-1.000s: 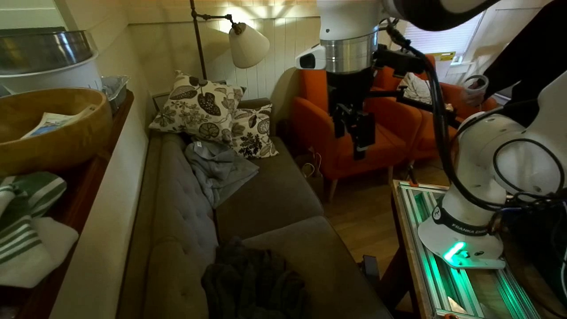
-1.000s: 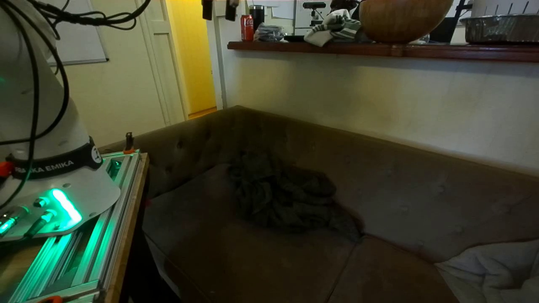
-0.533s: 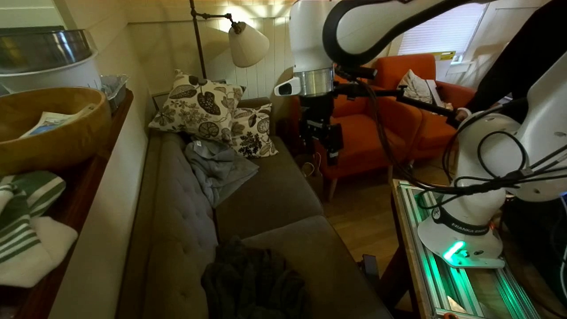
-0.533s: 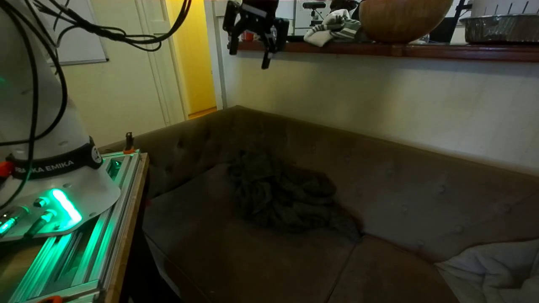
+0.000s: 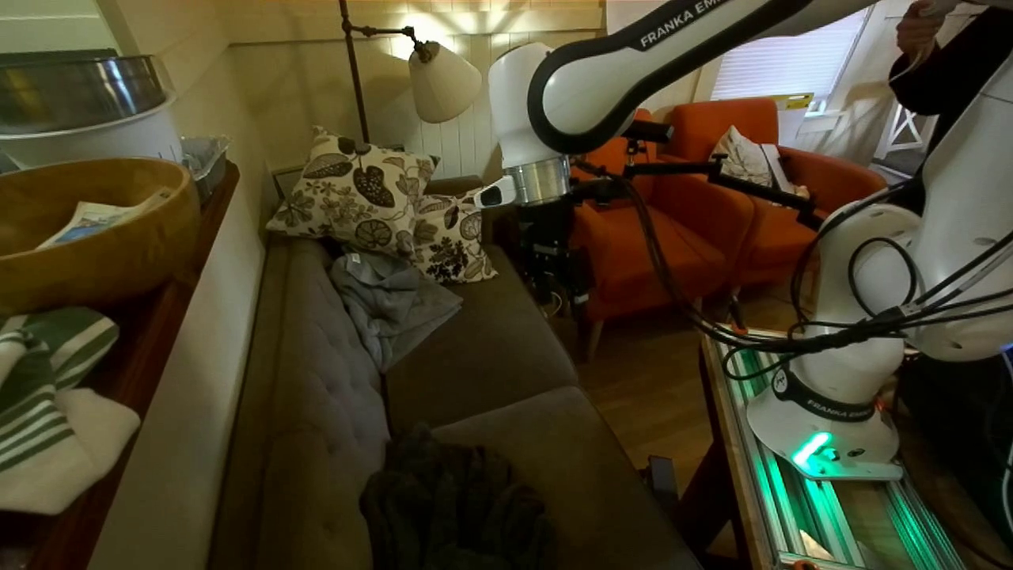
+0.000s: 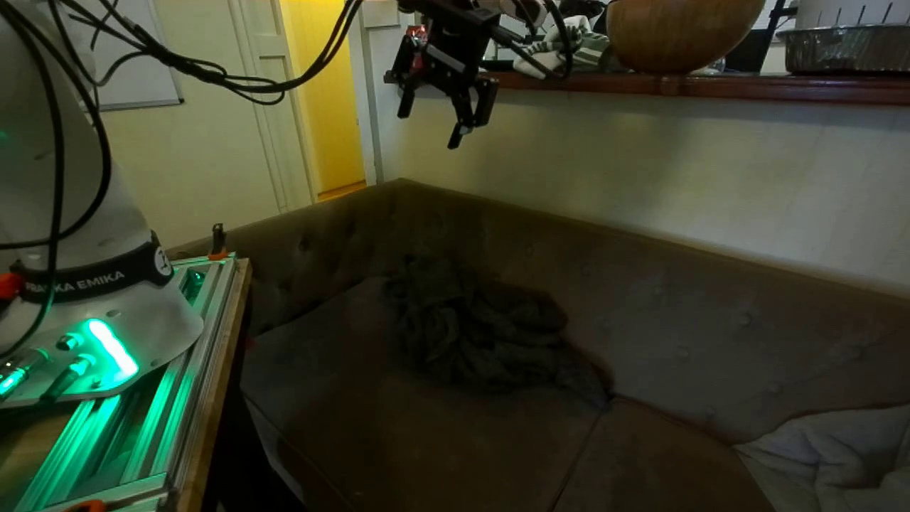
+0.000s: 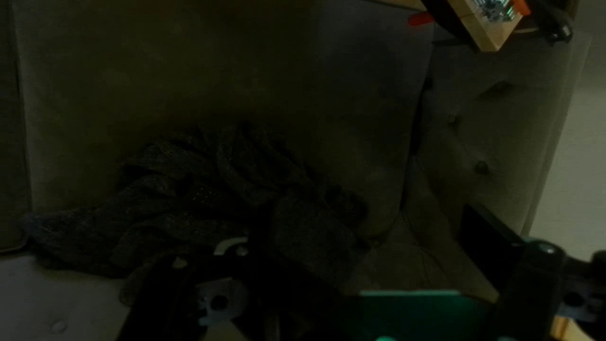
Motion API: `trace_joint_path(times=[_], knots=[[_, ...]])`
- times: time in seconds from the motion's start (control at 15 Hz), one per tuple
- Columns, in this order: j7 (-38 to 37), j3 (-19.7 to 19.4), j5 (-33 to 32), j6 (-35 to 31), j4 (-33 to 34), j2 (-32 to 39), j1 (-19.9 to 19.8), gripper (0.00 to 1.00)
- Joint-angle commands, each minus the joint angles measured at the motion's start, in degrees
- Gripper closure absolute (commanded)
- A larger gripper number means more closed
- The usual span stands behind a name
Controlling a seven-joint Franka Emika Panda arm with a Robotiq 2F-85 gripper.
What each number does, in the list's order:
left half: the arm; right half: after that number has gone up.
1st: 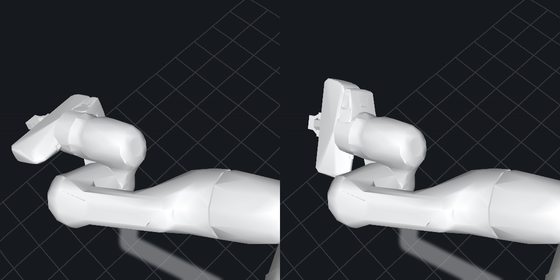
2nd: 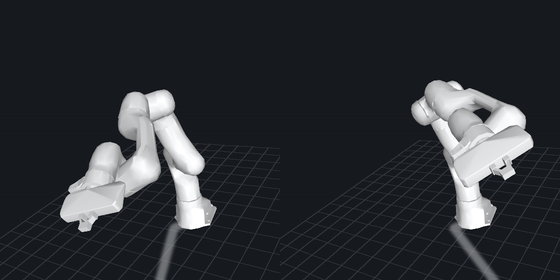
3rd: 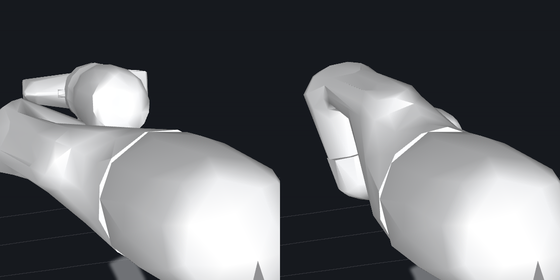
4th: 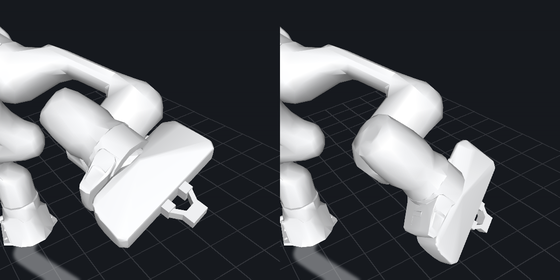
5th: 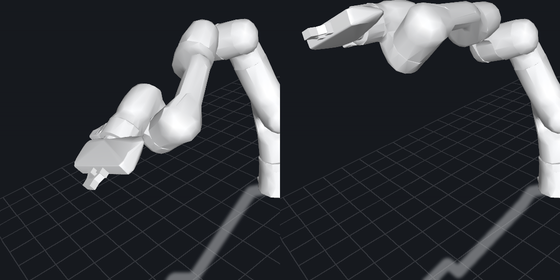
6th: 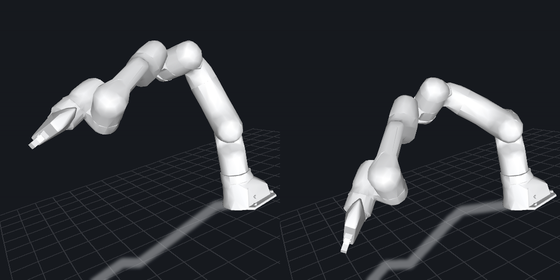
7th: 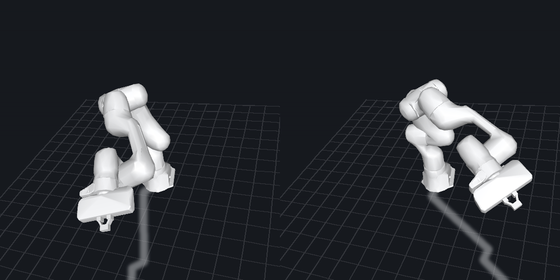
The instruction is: Put the remote on top of the towel
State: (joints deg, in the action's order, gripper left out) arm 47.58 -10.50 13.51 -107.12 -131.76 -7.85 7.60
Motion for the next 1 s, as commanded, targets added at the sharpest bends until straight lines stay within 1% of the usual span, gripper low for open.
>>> trace_joint_path(times=[0.0,0.07,0.13,0.33,0.47,0.67,0.87,0.93], knots=[[2.13,2.65,-2.18,-0.04,0.21,2.15,-3.21,0.0],[3.9,3.05,-3.46,0.31,1.02,4.14,-3.65,0.0],[6.25,3.3,-5.32,1.63,2.89,8.16,-4.18,0.0],[12.4,4.46,-9.69,-0.4,5.94,16.44,-5.94,0.0],[14.28,5.91,-13.85,-0.43,9.8,22.59,-6.87,0.0],[15.95,8.31,-20.09,1.6,17.42,30.5,-7.32,0.0],[16.5,10.03,-27.37,4.15,23.4,35.12,-6.58,0.0],[15.9,10.31,-29.97,6.09,25.27,35.86,-6.09,0.0]])
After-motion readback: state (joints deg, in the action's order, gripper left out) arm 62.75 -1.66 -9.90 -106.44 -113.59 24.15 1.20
